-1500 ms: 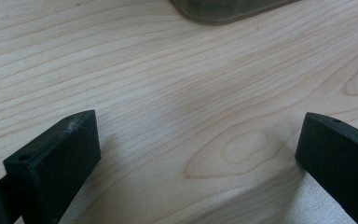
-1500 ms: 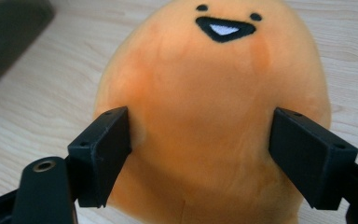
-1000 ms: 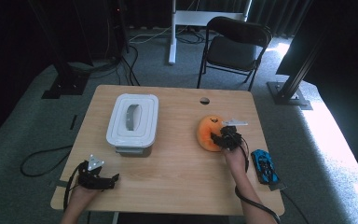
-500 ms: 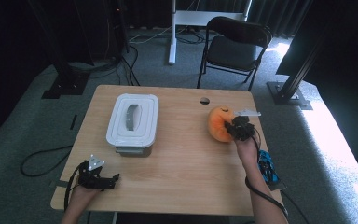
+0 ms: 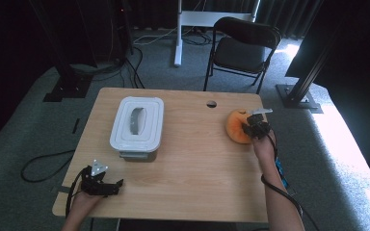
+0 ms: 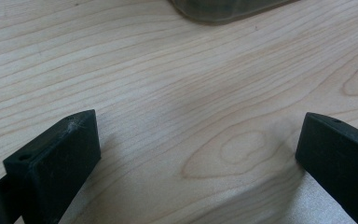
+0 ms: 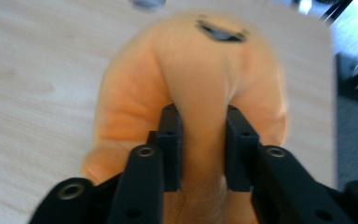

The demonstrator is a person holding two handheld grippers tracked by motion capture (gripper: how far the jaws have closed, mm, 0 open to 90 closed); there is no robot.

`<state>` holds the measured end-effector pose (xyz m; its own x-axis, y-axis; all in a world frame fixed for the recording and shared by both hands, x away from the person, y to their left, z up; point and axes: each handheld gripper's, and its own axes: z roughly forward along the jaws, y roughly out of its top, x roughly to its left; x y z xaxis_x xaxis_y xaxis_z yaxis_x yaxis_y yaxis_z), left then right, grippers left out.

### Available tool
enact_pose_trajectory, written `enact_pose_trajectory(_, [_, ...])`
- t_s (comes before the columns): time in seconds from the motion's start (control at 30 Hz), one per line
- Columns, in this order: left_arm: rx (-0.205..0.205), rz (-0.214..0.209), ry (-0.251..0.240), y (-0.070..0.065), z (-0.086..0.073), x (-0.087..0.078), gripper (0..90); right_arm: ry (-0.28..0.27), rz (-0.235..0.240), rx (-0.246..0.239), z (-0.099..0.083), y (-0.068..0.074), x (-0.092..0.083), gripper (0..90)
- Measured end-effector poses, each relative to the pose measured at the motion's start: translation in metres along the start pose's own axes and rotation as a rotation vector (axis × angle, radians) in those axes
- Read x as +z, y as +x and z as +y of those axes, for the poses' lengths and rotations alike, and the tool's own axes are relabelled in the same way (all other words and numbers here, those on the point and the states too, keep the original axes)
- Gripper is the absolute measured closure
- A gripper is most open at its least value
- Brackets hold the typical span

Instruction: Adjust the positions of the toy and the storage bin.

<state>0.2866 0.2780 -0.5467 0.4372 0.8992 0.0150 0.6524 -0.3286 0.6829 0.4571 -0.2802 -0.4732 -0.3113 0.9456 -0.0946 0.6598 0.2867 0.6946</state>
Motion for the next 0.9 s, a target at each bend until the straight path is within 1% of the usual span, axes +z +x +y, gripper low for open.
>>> enact_pose_trajectory(0.03, [-0.011,0.01,0.001,0.0,0.0,0.0,0.2,-0.019,0.024,0.029,-0.003,-0.002,0.0,63.5])
enact_pose_trajectory(0.07, [-0.019,0.017,0.001,-0.001,0.0,0.0,0.2,-0.028,0.025,0.045,-0.004,-0.002,-0.001,61.0])
enact_pose_trajectory(0.13, [-0.027,0.025,0.001,-0.001,0.0,0.0,0.2,-0.04,0.02,0.059,-0.006,-0.003,-0.003,52.2])
enact_pose_trajectory(0.2, [-0.038,0.036,0.002,-0.003,0.0,-0.001,0.2,-0.042,0.014,0.063,-0.007,-0.003,-0.005,46.8])
enact_pose_trajectory(0.27, [-0.039,0.036,0.002,-0.003,-0.001,-0.001,0.2,-0.044,0.023,0.07,-0.007,-0.003,-0.007,38.2])
enact_pose_trajectory(0.33, [-0.04,0.037,0.001,-0.003,-0.001,-0.001,0.2,-0.048,0.021,0.08,-0.007,-0.001,-0.008,27.6])
enact_pose_trajectory(0.4, [-0.043,0.041,0.002,-0.003,0.0,0.0,0.2,-0.042,0.035,0.064,-0.009,0.001,-0.011,14.9])
enact_pose_trajectory(0.43, [-0.048,0.047,0.002,-0.004,0.0,0.0,0.2,-0.05,0.048,0.065,-0.01,0.002,-0.013,13.4])
enact_pose_trajectory(0.47, [-0.051,0.048,0.006,-0.004,0.001,0.0,0.2,-0.067,0.047,0.07,-0.011,0.002,-0.015,13.4])
enact_pose_trajectory(0.53, [-0.058,0.057,0.026,-0.004,0.003,0.0,0.2,-0.092,0.026,0.06,-0.011,0.005,-0.019,11.8])
enact_pose_trajectory(0.57, [-0.058,0.062,0.028,-0.004,0.003,-0.001,0.2,-0.108,0.022,0.065,-0.011,0.007,-0.022,11.8])
enact_pose_trajectory(0.6, [-0.042,0.061,0.025,-0.004,0.003,-0.002,0.2,-0.12,0.024,0.069,-0.01,0.008,-0.024,11.8])
enact_pose_trajectory(0.63, [-0.032,0.046,0.016,-0.004,0.002,-0.004,0.2,-0.141,0.021,0.068,-0.009,0.01,-0.029,11.8])
enact_pose_trajectory(0.67, [-0.032,0.023,0.005,-0.003,0.002,-0.006,0.2,-0.157,0.015,0.069,-0.008,0.011,-0.032,11.8])
enact_pose_trajectory(0.7, [-0.041,0.018,-0.001,-0.002,0.002,-0.007,0.2,-0.182,0.016,0.07,-0.006,0.014,-0.036,11.8])
enact_pose_trajectory(0.77, [-0.048,0.038,-0.008,0.0,0.003,-0.008,0.2,-0.21,0.024,0.071,-0.002,0.02,-0.043,11.9])
enact_pose_trajectory(0.8, [-0.059,0.047,-0.016,0.002,0.003,-0.009,0.2,-0.225,0.035,0.069,0.0,0.024,-0.046,11.8])
enact_pose_trajectory(0.87, [-0.086,0.066,-0.05,0.006,0.003,-0.011,0.1,-0.234,0.063,0.061,0.004,0.032,-0.049,11.8])
enact_pose_trajectory(0.9, [-0.099,0.07,-0.066,0.008,0.003,-0.012,0.1,-0.249,0.075,0.057,0.005,0.037,-0.05,11.8])
